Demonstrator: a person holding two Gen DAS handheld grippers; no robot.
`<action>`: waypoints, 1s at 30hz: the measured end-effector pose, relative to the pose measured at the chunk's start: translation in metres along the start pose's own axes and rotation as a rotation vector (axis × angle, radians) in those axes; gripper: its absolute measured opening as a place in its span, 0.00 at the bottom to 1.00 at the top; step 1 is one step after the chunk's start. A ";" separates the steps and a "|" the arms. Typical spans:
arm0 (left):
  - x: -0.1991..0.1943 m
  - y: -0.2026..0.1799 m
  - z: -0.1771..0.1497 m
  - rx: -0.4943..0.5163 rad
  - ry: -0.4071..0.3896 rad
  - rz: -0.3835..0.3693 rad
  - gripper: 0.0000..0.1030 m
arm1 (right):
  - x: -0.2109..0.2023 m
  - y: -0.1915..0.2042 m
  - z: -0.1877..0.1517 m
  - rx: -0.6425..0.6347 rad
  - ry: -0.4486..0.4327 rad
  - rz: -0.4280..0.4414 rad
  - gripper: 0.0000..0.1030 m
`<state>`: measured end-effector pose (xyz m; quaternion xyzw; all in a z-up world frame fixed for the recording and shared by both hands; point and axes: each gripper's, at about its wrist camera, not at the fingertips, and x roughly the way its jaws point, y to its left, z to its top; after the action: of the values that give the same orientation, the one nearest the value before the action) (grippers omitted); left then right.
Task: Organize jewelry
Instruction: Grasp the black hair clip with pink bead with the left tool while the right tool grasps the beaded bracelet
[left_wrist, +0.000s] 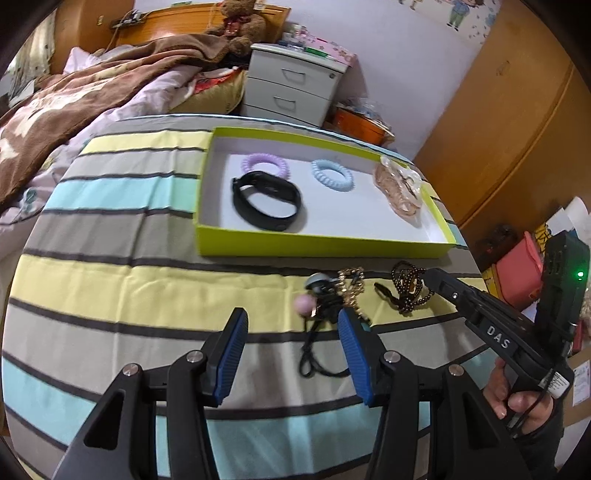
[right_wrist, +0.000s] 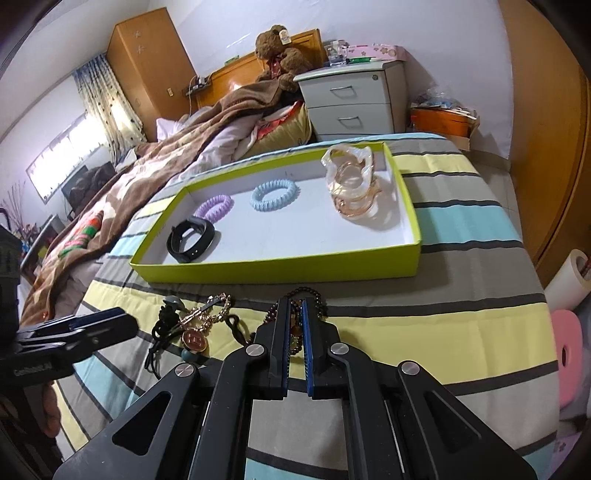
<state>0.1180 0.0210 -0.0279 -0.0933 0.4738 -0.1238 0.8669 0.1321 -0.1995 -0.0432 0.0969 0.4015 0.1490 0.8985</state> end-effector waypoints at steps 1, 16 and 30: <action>0.002 -0.003 0.001 0.004 0.004 -0.002 0.51 | -0.002 -0.001 0.000 0.005 -0.006 0.001 0.06; 0.030 -0.017 0.014 0.012 0.036 0.047 0.45 | -0.011 -0.012 -0.001 0.034 -0.032 -0.001 0.06; 0.034 -0.019 0.014 0.026 0.045 0.086 0.32 | -0.012 -0.014 -0.003 0.036 -0.035 -0.007 0.06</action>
<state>0.1455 -0.0070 -0.0420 -0.0587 0.4952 -0.0950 0.8616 0.1247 -0.2167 -0.0408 0.1143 0.3884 0.1371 0.9040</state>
